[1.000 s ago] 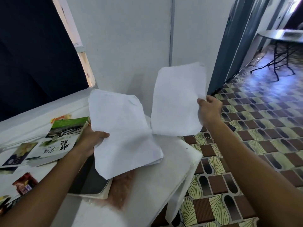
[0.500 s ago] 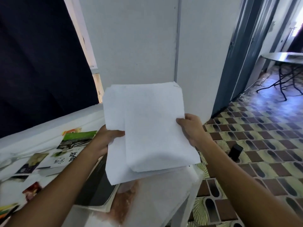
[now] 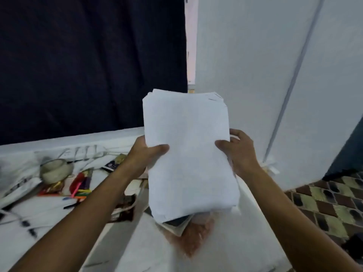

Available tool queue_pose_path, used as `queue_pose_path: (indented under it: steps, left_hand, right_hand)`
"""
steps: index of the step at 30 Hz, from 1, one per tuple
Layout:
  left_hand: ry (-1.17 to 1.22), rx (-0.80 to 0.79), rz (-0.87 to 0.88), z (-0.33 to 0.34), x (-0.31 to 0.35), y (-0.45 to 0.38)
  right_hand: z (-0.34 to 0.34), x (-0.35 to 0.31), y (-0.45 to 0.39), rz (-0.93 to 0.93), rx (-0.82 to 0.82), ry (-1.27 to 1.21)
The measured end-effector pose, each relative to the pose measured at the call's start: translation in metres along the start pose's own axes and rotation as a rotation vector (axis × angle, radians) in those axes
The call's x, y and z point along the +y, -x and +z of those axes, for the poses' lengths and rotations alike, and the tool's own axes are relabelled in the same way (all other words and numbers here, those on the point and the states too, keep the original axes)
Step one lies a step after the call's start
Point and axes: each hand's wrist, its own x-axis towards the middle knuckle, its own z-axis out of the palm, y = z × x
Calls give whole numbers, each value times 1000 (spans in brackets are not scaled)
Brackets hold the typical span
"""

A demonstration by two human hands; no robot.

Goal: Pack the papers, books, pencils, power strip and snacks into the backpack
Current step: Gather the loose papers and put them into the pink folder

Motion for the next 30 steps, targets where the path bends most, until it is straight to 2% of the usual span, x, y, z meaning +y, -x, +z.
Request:
queue_pose_path:
  steps: [4, 7, 10, 14, 17, 21, 24, 30]
  left_hand:
    - [-121, 232, 146, -64, 17, 51]
    - [-67, 363, 189, -108, 25, 91]
    - [-36, 442, 176, -137, 27, 128]
    - [22, 443, 149, -157, 22, 171]
    - [25, 418, 142, -164, 13, 199]
    - [-17, 403, 103, -171, -3, 223]
    - [-32, 407, 84, -173, -5, 230]
    - [-13, 427, 199, -161, 13, 227]
  right_hand:
    - [69, 1, 13, 130, -421, -115]
    - [119, 9, 38, 38, -544, -21]
    - [154, 19, 70, -79, -586, 86]
    - [166, 24, 108, -141, -626, 62]
    - [163, 27, 135, -122, -643, 31]
    - [156, 38, 165, -4, -683, -52]
    - [153, 43, 177, 60, -636, -104]
    - [155, 33, 186, -41, -549, -94]
